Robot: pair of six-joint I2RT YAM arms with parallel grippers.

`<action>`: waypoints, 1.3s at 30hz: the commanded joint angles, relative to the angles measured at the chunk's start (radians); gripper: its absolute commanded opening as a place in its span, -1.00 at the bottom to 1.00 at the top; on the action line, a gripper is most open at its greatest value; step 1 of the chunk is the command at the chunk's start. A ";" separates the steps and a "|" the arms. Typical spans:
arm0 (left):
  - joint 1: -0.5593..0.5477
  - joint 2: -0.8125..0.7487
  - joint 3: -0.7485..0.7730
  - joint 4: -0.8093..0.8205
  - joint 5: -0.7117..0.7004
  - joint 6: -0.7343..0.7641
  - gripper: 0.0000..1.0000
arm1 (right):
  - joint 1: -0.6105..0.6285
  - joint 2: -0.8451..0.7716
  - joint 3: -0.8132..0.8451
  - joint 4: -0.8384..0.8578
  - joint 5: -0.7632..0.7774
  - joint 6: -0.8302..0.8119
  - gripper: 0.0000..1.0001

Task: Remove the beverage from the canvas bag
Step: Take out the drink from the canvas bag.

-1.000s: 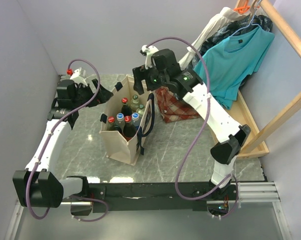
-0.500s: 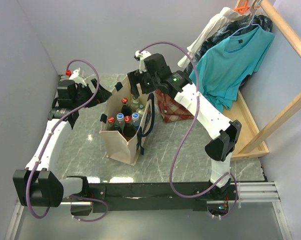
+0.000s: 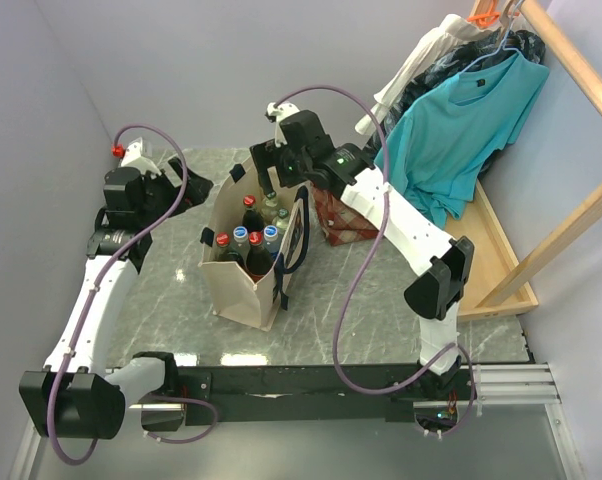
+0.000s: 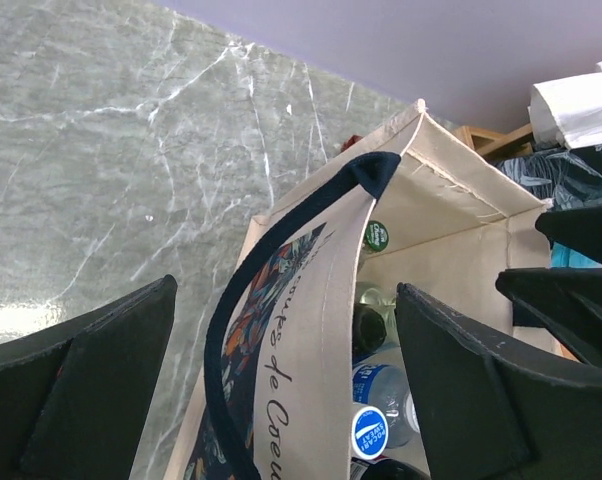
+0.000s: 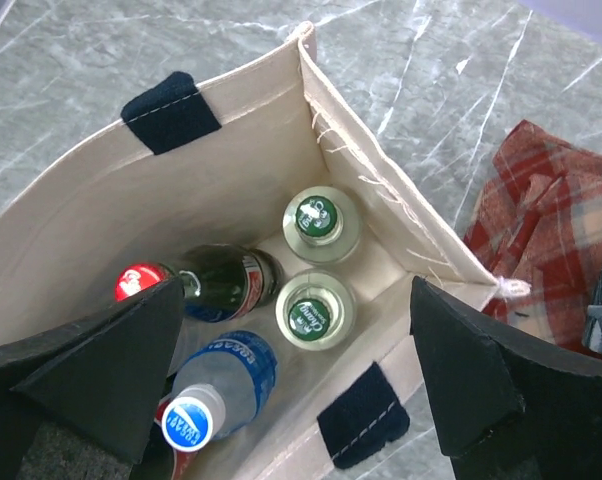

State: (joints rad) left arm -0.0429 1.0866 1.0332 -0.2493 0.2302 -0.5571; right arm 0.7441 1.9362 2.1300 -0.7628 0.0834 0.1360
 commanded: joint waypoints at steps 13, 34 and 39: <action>0.000 0.009 0.024 0.016 -0.005 0.060 0.93 | 0.009 0.147 0.134 -0.040 0.075 -0.012 0.86; 0.000 0.016 0.041 0.012 -0.006 0.072 0.93 | 0.009 0.118 0.065 0.014 0.092 -0.003 0.71; 0.000 0.025 0.051 0.005 -0.035 0.054 0.93 | 0.009 0.110 0.042 0.034 0.072 -0.004 0.71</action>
State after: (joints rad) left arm -0.0429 1.1107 1.0348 -0.2558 0.2234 -0.4938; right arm 0.7467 2.0857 2.1948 -0.7689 0.1596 0.1364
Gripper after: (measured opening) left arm 0.966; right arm 0.853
